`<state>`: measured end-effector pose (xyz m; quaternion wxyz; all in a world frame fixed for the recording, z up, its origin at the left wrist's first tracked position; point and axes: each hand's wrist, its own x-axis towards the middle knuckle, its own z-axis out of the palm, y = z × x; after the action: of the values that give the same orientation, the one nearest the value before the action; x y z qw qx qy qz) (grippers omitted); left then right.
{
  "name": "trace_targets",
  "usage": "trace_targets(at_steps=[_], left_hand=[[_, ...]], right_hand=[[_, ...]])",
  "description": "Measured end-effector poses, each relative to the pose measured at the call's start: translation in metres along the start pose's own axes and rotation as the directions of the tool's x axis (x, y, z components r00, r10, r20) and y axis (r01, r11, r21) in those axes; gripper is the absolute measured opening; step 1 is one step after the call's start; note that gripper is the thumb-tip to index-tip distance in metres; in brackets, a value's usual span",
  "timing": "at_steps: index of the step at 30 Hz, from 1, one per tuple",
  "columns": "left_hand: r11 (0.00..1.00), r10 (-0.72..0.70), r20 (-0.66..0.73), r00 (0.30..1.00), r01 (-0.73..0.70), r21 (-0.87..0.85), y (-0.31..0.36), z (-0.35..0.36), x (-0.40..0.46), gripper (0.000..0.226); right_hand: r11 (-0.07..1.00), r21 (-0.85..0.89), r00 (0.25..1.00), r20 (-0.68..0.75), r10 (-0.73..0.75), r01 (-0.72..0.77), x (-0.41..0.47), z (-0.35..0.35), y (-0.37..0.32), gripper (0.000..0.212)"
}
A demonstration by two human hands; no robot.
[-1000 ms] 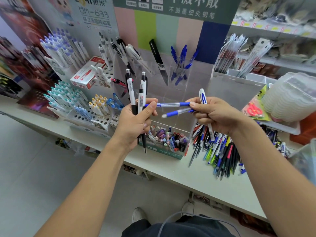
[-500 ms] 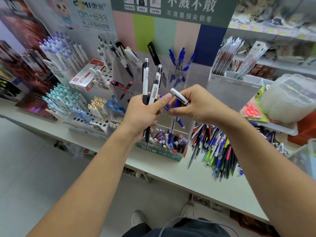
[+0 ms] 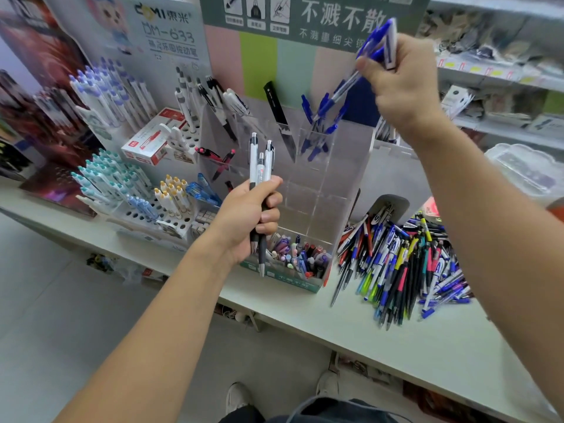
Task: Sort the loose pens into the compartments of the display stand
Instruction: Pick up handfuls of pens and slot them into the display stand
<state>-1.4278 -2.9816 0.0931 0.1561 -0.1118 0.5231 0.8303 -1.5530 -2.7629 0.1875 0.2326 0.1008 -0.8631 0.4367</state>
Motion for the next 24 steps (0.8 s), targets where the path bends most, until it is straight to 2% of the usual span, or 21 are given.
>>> trace_targets(at_steps=[5, 8, 11, 14, 16, 20, 24], left_hand=[[1.000, -0.011, -0.024, 1.000, 0.011, 0.026, -0.008, -0.005, -0.005, 0.015], [0.999, -0.014, -0.041, 0.999, 0.016, 0.028, -0.009, -0.009, -0.007, 0.014], [1.000, -0.014, -0.047, 0.999, 0.015, 0.025, -0.007, -0.009, -0.005, 0.013], [1.000, -0.011, -0.046, 0.999, 0.012, 0.028, -0.005, -0.007, -0.004, 0.010], [0.999, -0.013, -0.042, 0.999, 0.015, 0.037, -0.003, -0.006, -0.002, 0.010], [0.999, -0.020, -0.041, 0.999, 0.021, 0.039, 0.002, -0.002, 0.000, 0.012], [0.998, -0.002, -0.021, 1.000, 0.003, 0.057, 0.005, -0.001, -0.001, 0.010]], right_hand=[[0.966, -0.189, 0.967, 0.219, -0.133, 0.176, -0.002, 0.020, 0.019, 0.011], [0.962, -0.200, 0.944, 0.307, -0.119, 0.186, -0.003, 0.019, 0.016, 0.012], [0.967, -0.175, 0.941, 0.316, -0.124, 0.186, -0.005, 0.016, 0.011, 0.013], [0.969, -0.196, 0.926, 0.371, -0.066, 0.148, -0.010, 0.020, 0.008, 0.012], [0.975, -0.208, 0.941, 0.337, 0.000, 0.074, -0.005, 0.027, 0.008, 0.014], [0.954, -0.284, 0.933, 0.305, 0.189, -0.100, 0.012, 0.034, 0.004, 0.032], [0.939, -0.339, 0.905, 0.378, 0.196, -0.061, 0.015, 0.031, -0.002, 0.044]])
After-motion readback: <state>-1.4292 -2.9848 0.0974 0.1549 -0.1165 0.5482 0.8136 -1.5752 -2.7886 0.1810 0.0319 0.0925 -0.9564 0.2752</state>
